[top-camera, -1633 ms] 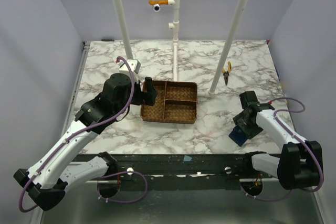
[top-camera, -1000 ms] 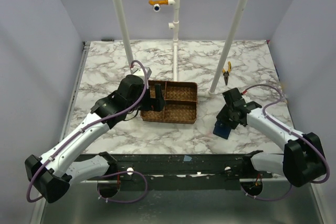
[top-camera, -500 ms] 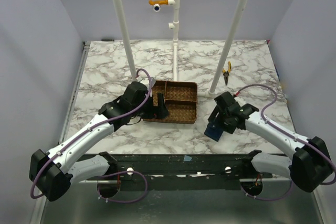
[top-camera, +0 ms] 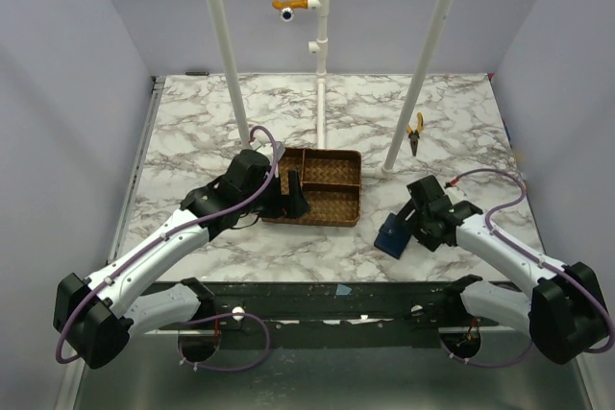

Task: Take the credit cards out of the card holder
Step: Move the card holder to the corner of the board, then open the card holder at the corner of the board.

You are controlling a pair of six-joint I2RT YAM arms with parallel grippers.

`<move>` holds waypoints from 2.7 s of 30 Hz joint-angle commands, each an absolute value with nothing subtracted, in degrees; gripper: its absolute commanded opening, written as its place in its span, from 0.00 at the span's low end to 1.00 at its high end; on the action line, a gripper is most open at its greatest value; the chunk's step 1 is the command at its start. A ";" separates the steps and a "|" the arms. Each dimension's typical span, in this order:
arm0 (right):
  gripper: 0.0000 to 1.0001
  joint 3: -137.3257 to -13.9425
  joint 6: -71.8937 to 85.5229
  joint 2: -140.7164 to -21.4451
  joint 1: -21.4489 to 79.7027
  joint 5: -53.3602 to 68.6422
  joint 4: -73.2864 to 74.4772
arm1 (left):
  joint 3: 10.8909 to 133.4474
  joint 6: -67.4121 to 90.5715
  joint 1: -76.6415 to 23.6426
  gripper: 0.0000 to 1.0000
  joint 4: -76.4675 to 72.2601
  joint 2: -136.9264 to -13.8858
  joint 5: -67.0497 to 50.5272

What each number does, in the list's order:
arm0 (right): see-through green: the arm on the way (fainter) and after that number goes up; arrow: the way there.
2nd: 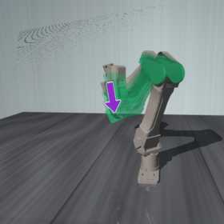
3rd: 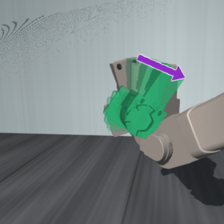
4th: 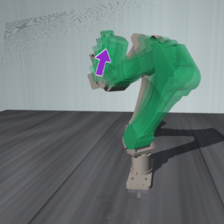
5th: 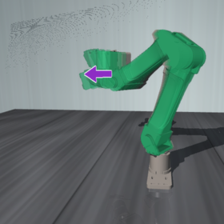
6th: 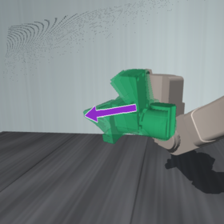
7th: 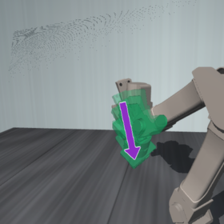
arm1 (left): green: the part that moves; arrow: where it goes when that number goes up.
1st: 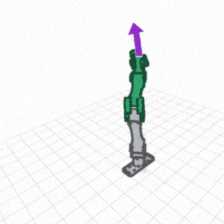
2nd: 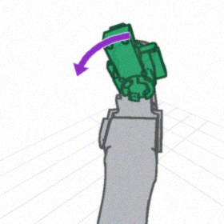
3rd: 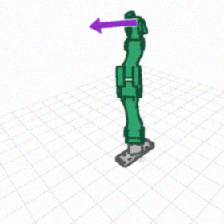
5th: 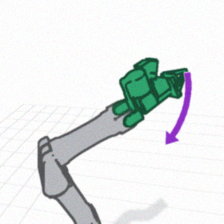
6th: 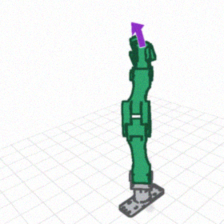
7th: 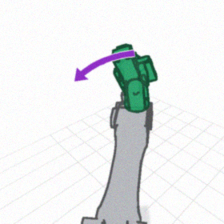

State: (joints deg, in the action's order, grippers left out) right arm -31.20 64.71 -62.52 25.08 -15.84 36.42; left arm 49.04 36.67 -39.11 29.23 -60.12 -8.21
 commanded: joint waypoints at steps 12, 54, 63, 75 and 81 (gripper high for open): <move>0.67 -30.18 59.28 -69.72 24.74 -14.64 23.82 | 42.98 38.38 -39.38 0.73 27.62 -56.90 -9.75; 0.50 -26.29 78.31 -69.75 56.43 -9.29 19.94 | 37.20 45.72 -55.18 0.45 16.23 -69.50 -6.44; 0.33 -20.30 79.39 -63.73 56.43 -9.96 15.52 | 47.88 44.52 -62.43 0.41 20.75 -79.93 2.81; 0.24 -17.22 78.37 -61.32 56.34 -9.70 11.87 | 59.39 43.24 -69.07 0.37 28.28 -92.79 12.33; 0.23 -16.90 78.05 -61.80 56.34 -9.50 10.84 | 60.85 42.80 -69.45 0.35 29.69 -95.05 14.45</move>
